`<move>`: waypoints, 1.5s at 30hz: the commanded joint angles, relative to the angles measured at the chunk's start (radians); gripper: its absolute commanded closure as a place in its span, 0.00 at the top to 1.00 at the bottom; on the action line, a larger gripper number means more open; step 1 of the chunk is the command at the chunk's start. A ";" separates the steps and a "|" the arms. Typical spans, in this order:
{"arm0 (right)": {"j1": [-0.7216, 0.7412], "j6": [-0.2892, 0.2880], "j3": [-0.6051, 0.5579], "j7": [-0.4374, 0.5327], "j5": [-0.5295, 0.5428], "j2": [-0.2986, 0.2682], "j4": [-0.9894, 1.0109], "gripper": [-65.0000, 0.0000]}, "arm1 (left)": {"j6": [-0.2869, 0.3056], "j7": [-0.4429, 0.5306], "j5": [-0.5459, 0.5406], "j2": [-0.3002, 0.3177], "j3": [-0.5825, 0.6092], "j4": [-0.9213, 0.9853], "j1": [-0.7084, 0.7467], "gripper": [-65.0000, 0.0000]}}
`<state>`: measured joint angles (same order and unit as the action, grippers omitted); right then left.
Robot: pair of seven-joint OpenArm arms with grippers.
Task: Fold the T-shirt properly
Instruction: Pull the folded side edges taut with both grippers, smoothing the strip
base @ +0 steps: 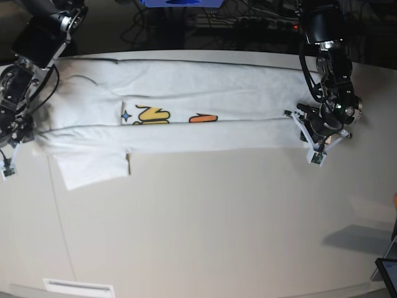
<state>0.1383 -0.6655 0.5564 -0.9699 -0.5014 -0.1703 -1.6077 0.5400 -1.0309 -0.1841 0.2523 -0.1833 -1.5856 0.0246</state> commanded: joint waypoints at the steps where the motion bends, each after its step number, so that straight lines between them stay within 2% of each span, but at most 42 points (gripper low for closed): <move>1: 0.022 0.002 0.001 0.009 -0.006 -0.015 -0.018 0.90 | 0.001 -0.018 0.010 0.008 -0.003 -0.006 -0.005 0.00; 5: 0.054 -0.009 0.000 0.047 0.000 -0.015 -0.036 0.90 | 0.001 -0.018 0.010 0.005 -0.003 -0.006 -0.007 0.00; 8: 0.079 -0.033 -0.012 0.088 0.056 -0.015 -0.073 0.90 | 0.001 -0.018 0.010 0.005 -0.003 -0.006 -0.007 0.00; 10: 0.116 -0.033 -0.055 0.058 0.082 -0.016 -0.069 0.90 | 0.001 -0.018 0.010 0.005 -0.003 -0.006 -0.007 0.00; 13: 0.157 -0.033 -0.131 -0.001 0.096 -0.018 -0.007 0.90 | 0.001 -0.018 0.010 0.005 -0.006 -0.008 -0.005 0.00; 17: 0.209 -0.033 -0.186 -0.001 0.139 -0.010 0.093 0.90 | 0.001 -0.018 0.010 0.005 -0.008 -0.008 -0.007 0.00; 21: 0.268 -0.033 -0.186 -0.001 0.257 -0.013 0.231 0.90 | 0.001 -0.018 0.008 0.005 -0.012 -0.008 -0.007 0.00; 26: 0.321 -0.033 -0.186 0.044 0.327 -0.033 0.352 0.90 | 0.001 -0.018 0.008 0.005 -0.012 -0.006 -0.008 0.00; 37: 0.429 -0.033 -0.147 0.101 0.338 -0.038 0.613 0.90 | 0.001 -0.018 0.008 0.008 -0.014 -0.006 -0.008 0.00; 45: 0.410 -0.033 -0.154 0.101 0.338 -0.025 0.627 0.90 | 0.001 -0.018 0.008 0.008 -0.012 -0.006 -0.010 0.00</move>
<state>0.5194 -0.6994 0.4034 -0.8841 -0.1707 -0.1814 -0.9653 0.5400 -1.0317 -0.1841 0.2470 -0.1936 -1.5852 0.0219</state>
